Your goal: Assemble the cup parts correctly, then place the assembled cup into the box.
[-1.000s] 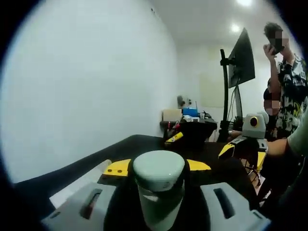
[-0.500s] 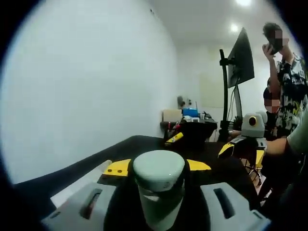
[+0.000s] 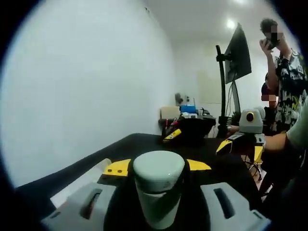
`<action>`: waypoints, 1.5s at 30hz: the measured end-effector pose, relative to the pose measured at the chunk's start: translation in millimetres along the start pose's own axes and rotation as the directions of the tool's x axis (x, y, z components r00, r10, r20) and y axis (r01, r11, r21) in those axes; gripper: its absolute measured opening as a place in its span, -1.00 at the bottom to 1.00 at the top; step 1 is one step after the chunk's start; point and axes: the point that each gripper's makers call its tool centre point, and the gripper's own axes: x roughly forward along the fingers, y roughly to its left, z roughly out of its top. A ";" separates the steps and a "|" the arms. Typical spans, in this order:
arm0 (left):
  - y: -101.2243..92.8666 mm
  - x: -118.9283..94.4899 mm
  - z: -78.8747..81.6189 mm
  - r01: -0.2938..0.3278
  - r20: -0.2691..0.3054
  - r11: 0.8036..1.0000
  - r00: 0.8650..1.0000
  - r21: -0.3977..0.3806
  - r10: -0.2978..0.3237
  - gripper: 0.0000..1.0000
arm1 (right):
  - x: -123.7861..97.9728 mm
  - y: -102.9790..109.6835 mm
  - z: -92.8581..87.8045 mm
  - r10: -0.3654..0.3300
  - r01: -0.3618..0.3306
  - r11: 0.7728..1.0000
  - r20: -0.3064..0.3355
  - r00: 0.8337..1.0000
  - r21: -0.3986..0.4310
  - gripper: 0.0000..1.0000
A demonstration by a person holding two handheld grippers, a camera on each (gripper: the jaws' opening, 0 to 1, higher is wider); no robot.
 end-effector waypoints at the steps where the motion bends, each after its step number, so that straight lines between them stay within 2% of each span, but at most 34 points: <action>1: -0.7 0.0 -1.0 -0.002 0.003 1.000 1.000 0.008 0.002 -0.23 | -0.1 -0.3 -0.7 0.000 0.000 1.000 -0.001 1.000 0.001 -0.05; 8: -4.1 -4.3 0.1 0.001 0.021 1.000 1.000 -0.007 -0.001 -0.23 | -0.8 -3.5 -6.4 -0.008 0.008 1.000 -0.007 1.000 0.012 -0.05; 19: 5.3 0.3 1.5 0.013 0.027 1.000 1.000 -0.004 -0.013 -0.21 | 2.6 -7.2 -9.3 -0.023 0.022 1.000 -0.024 0.999 -0.017 -0.05; 24: 9.6 -3.1 5.1 0.009 0.060 1.000 0.998 -0.029 -0.007 0.01 | 5.3 -8.2 -17.4 -0.031 0.029 0.999 -0.045 0.999 -0.035 -0.05; 29: 5.2 -6.5 6.6 -0.026 0.057 0.999 0.998 -0.029 0.027 0.15 | 11.7 -10.4 -26.2 -0.071 0.064 0.994 -0.069 0.995 -0.093 -0.04; 32: -1.0 -7.2 8.9 -0.044 0.063 0.998 0.997 -0.044 0.047 0.18 | 24.1 -15.9 -29.9 -0.089 0.079 0.988 -0.071 0.994 -0.132 0.04; 34: -2.5 -7.7 5.7 -0.098 0.052 0.995 0.994 -0.034 0.100 0.19 | 37.7 -20.8 -33.6 -0.095 0.083 0.985 -0.072 0.993 -0.153 0.17; 38: 2.1 -3.5 5.4 -0.114 0.056 0.992 0.992 -0.052 0.117 0.17 | 67.4 -30.7 -45.5 -0.117 0.101 0.977 -0.076 0.990 -0.190 0.28; 42: -4.8 -9.9 9.9 -0.123 0.073 0.991 0.989 -0.060 0.128 0.17 | 89.6 -38.5 -58.0 -0.098 0.079 0.978 -0.087 0.991 -0.194 0.43; 44: -0.9 -10.9 14.7 -0.118 0.085 0.991 0.989 -0.058 0.123 0.17 | 97.6 -41.0 -62.5 -0.086 0.067 0.980 -0.098 0.991 -0.185 0.41; 45: 0.2 -11.9 16.6 -0.117 0.093 0.992 0.988 -0.056 0.121 0.17 | 101.3 -39.9 -63.8 -0.059 0.040 0.980 -0.095 0.994 -0.193 0.40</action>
